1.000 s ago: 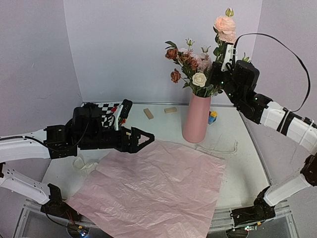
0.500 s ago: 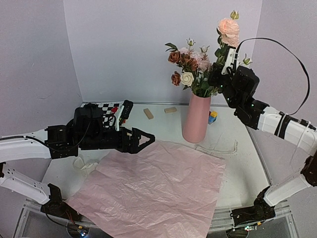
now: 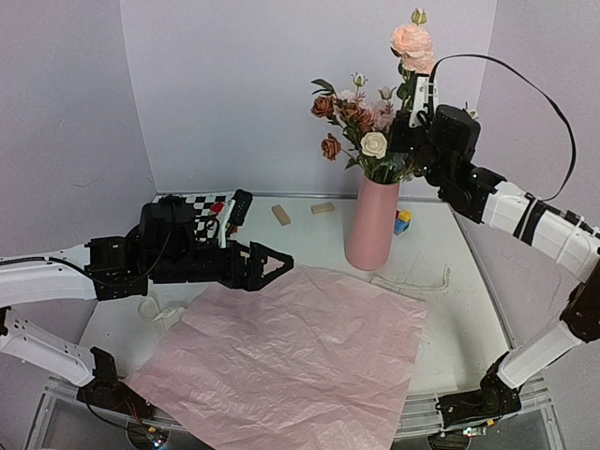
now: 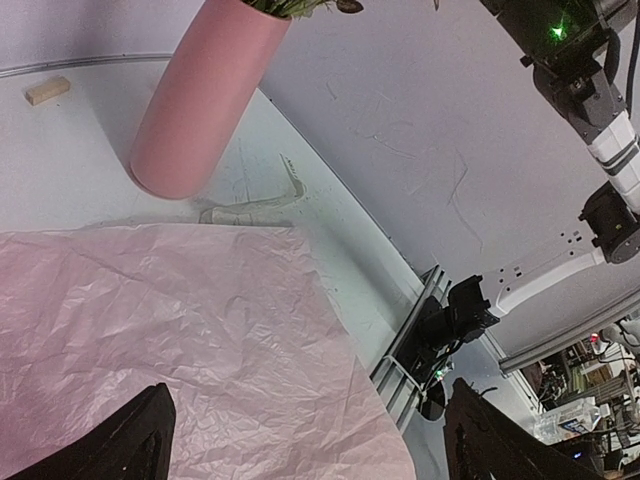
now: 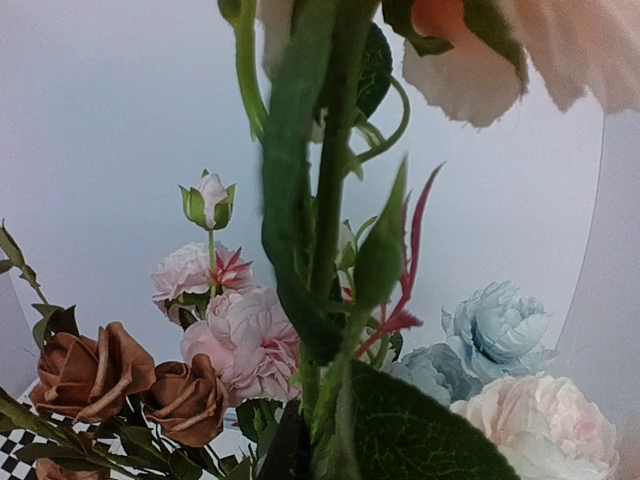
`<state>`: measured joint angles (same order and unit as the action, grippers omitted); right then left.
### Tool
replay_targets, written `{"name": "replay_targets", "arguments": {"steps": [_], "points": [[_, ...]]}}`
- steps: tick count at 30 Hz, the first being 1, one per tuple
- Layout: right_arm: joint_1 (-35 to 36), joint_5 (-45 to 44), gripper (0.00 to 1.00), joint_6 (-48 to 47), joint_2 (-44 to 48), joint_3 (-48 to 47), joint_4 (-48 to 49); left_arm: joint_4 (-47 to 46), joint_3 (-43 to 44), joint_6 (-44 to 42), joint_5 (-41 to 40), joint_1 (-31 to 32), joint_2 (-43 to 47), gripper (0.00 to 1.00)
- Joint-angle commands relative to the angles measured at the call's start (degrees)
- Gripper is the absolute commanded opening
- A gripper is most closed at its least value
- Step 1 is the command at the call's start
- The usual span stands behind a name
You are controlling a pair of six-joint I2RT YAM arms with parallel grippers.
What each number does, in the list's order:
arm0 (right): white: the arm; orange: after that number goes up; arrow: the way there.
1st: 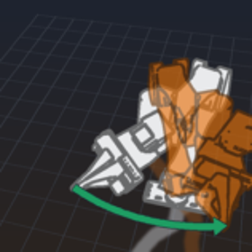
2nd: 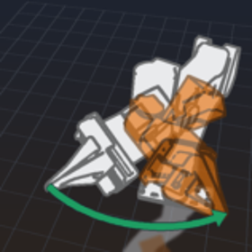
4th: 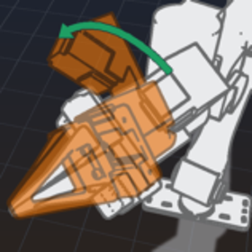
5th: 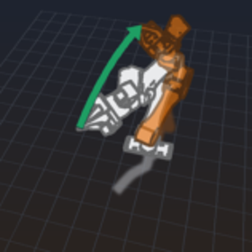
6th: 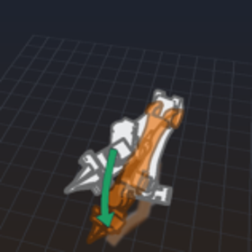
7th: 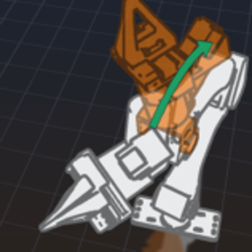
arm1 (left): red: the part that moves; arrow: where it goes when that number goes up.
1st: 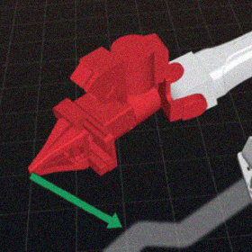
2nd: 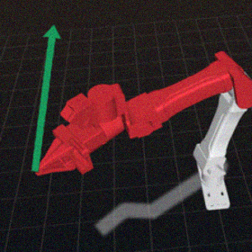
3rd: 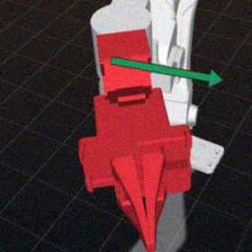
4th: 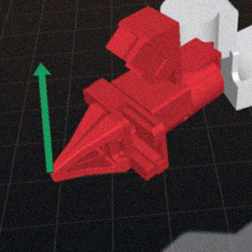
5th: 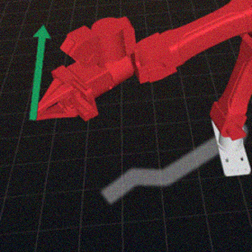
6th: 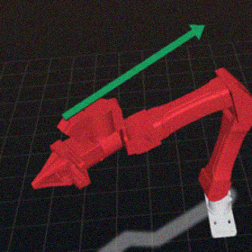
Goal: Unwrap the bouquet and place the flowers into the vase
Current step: Insert the fake flower into the vase.
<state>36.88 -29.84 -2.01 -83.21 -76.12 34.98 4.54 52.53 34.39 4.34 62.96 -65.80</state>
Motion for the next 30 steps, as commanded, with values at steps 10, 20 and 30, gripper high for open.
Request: {"name": "replay_targets", "arguments": {"steps": [10,20,30], "points": [[-0.5,-1.0,0.0,-2.6,-2.3,-0.3,0.1,0.1,2.0,0.2,-0.3,0.1,1.4,0.94],[-0.6,-1.1,0.0,1.6,1.1,-0.2,-4.1,0.2,2.5,0.2,0.1,0.1,0.7,0.94],[-0.7,1.4,0.01,5.6,0.2,-16.4,-16.5,0.2,2.6,0.8,0.7,0.1,-0.4,0.94]]}}
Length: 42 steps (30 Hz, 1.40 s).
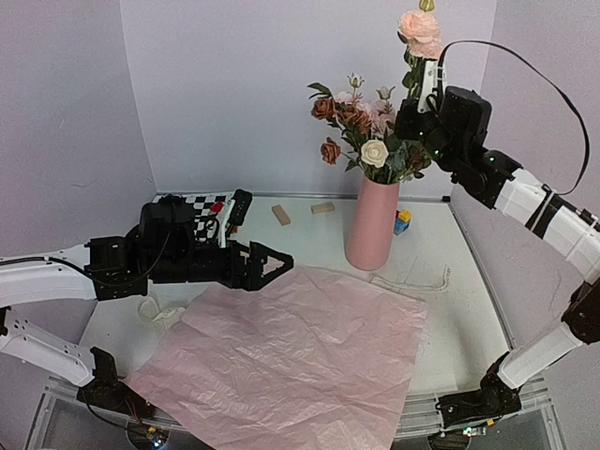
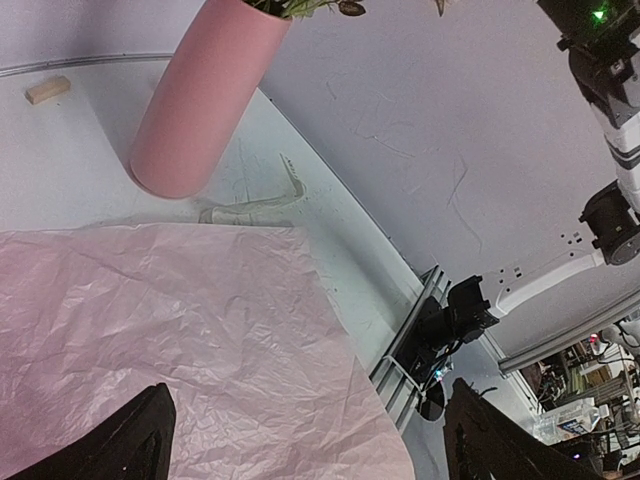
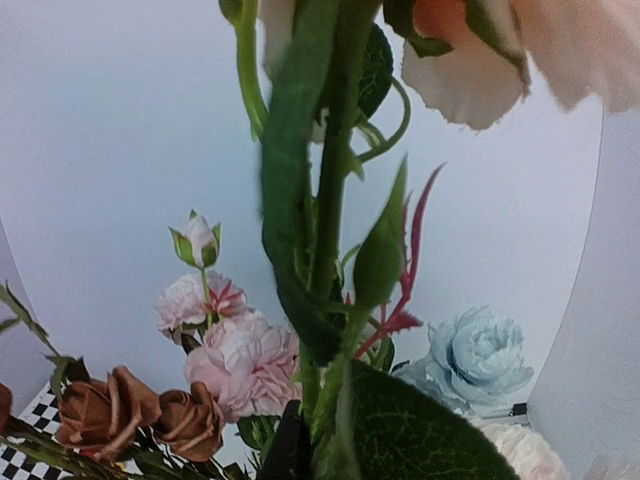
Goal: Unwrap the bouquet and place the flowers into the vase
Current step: Insert the fake flower into the vase.
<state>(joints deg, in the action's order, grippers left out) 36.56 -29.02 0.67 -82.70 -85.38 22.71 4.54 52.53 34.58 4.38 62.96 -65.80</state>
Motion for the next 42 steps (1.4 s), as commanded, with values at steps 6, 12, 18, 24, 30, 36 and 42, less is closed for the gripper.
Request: {"name": "replay_targets", "arguments": {"steps": [6,12,18,24,30,36,42], "points": [[-0.9,1.2,0.0,6.4,-1.6,-3.5,-5.1,0.2,2.4,0.8,0.7,0.1,0.2,0.94],[-2.4,1.7,0.0,10.0,-3.6,1.0,-4.5,0.3,2.0,1.2,0.6,0.1,1.0,0.94],[-3.1,2.6,0.0,11.1,-4.4,5.4,-2.6,0.3,1.5,1.4,0.2,0.1,2.1,0.94],[-3.2,3.9,0.0,11.8,-4.3,9.8,-0.8,0.3,1.7,1.4,0.4,0.1,1.6,0.94],[-3.2,4.6,0.24,11.6,-2.0,11.9,-0.6,0.3,2.1,1.4,0.6,0.1,1.0,0.94],[-3.2,5.2,0.45,11.6,3.6,13.3,-0.6,0.3,2.4,1.4,0.9,0.1,0.7,0.94],[-3.2,8.1,0.56,11.7,8.6,14.0,-1.4,0.3,2.7,1.2,1.0,0.1,0.0,0.94]]}}
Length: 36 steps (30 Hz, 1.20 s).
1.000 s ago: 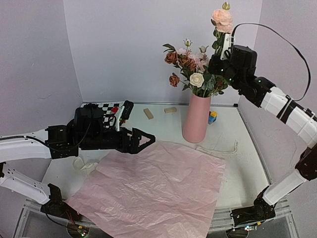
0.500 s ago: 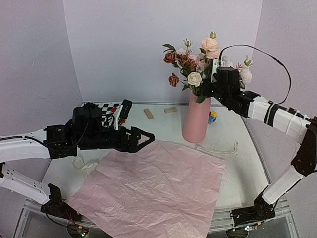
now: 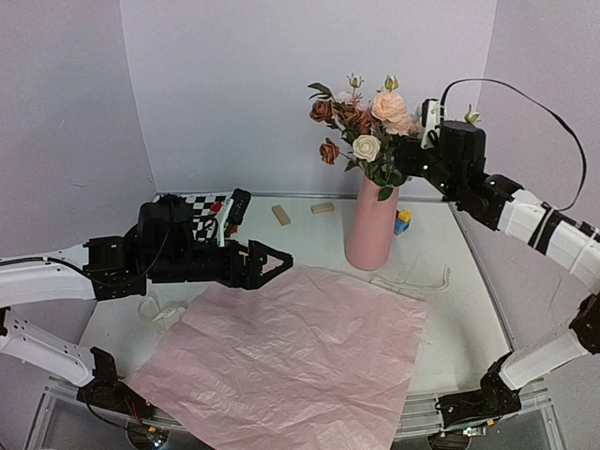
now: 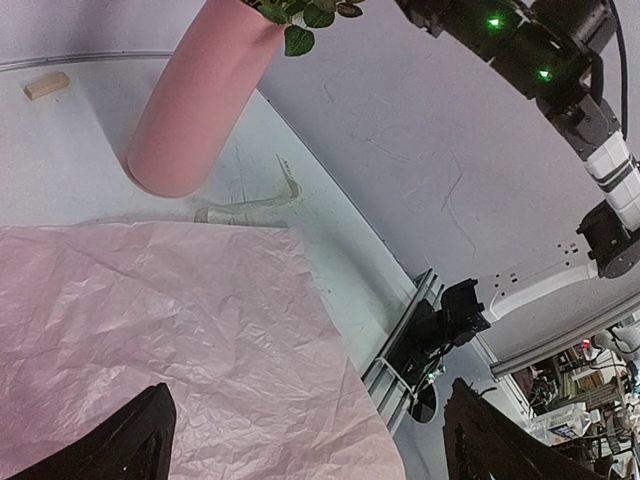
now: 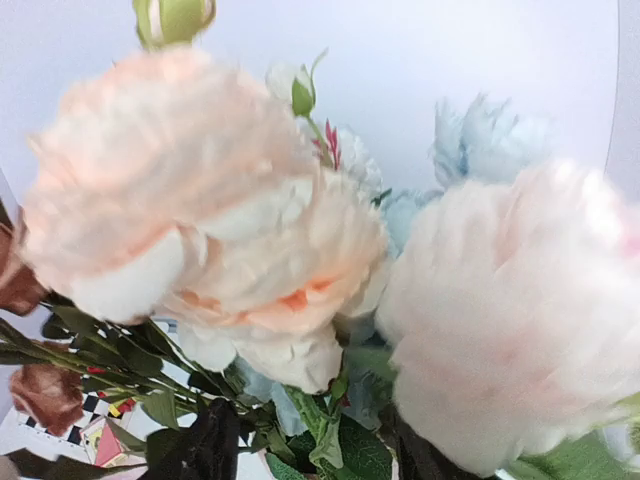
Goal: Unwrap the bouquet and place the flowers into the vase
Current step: Insert the fake flower into the vase.
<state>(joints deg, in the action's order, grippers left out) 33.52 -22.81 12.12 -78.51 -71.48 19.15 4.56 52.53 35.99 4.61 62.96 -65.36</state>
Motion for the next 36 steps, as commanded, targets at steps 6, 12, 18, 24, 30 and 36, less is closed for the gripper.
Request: {"name": "replay_targets", "arguments": {"steps": [6,12,18,24,30,36], "points": [[-0.1,6.0,0.65,0.0,7.0,-0.1,0.7,0.3,3.1,-0.3,0.6,0.1,-1.2,0.94],[-0.1,8.4,0.71,-1.2,7.6,-4.7,-2.1,0.3,3.1,-0.2,-0.2,0.1,-1.1,0.94],[-0.1,9.5,0.72,-1.3,4.8,-12.5,-3.8,0.4,3.0,0.0,-0.7,0.1,-0.7,0.94],[-0.1,8.9,0.72,-1.8,-2.0,-22.2,-5.2,0.4,2.7,0.5,-0.6,0.1,-0.6,0.94],[-0.1,7.3,0.72,-0.9,-10.9,-32.9,-7.4,0.4,2.4,0.8,-0.8,0.2,-0.4,0.94],[-0.1,3.4,0.7,2.5,-17.8,-39.0,-12.6,0.4,2.6,1.0,-0.4,0.1,-0.9,0.94]]}}
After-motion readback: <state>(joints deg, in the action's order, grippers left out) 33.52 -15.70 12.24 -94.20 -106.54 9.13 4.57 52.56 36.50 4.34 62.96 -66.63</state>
